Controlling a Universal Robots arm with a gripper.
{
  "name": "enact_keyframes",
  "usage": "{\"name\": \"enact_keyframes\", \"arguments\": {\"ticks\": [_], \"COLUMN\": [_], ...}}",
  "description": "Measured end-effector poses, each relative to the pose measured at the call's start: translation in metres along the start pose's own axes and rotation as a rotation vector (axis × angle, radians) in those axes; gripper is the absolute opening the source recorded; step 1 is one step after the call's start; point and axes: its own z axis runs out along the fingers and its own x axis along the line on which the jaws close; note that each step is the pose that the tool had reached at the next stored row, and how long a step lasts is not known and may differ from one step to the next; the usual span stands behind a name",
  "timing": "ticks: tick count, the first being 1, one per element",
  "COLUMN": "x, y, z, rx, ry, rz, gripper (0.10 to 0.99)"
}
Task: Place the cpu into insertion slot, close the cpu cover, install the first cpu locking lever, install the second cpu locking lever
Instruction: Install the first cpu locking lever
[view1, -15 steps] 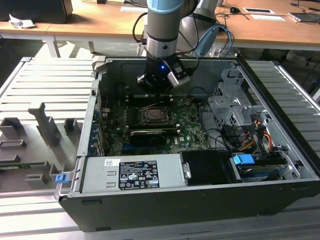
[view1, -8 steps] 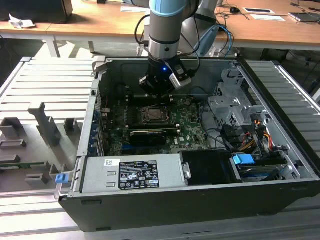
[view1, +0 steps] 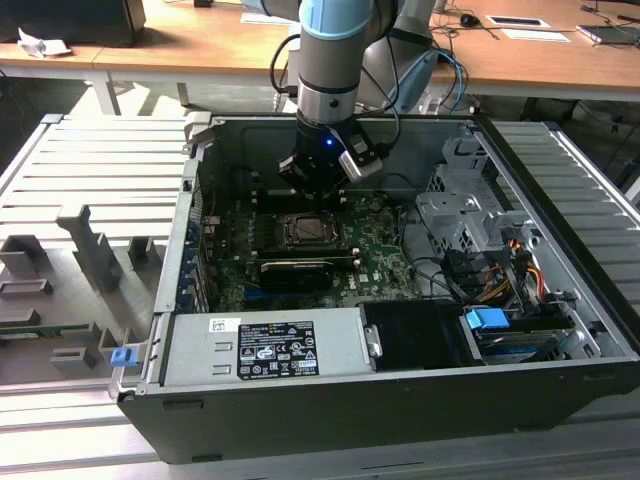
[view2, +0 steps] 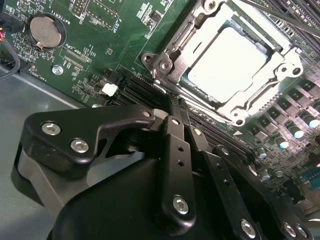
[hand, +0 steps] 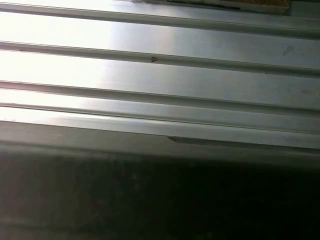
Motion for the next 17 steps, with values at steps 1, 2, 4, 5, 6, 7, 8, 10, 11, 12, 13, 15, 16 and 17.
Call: {"name": "enact_keyframes", "arguments": {"ticks": [1,2,4,5,6,7,8,10,11,12,13,15,16,17], "x": [-0.0001,-0.0002,-0.0003,-0.0003,-0.0003,-0.0004,-0.0005,-0.0003,-0.0002,-0.0001,-0.0002,-0.0002,-0.0001,-0.0003], "y": [0.0000,-0.0001,-0.0002,-0.0002,-0.0002,-0.0001,0.0000,-0.0003,-0.0005,-0.0006,-0.0007,-0.0012,-0.0014,-0.0012], "z": [0.0003,0.0007,0.0014,0.0015,0.0016,0.0018,0.0020,0.0040,0.0046,0.0053,0.0056,0.0064,0.0064,0.0065], "rx": [0.001,0.002,0.004,0.004,0.004,0.004,0.004,0.005,0.005,0.004,0.003,0.000,0.001,0.001], "ry": [0.0001,0.0003,0.0005,0.0005,0.0004,0.0001,-0.0001,0.0006,0.0009,0.0010,0.0010,0.0011,0.0014,0.0014], "rz": [0.000,0.000,0.000,0.000,0.000,0.000,0.000,0.000,0.000,0.000,0.000,0.000,0.000,0.000], "gripper": [0.106,0.106,0.106,0.106,0.106,0.106,0.106,0.106,0.106,0.106,0.106,0.106,0.106,0.106]}}
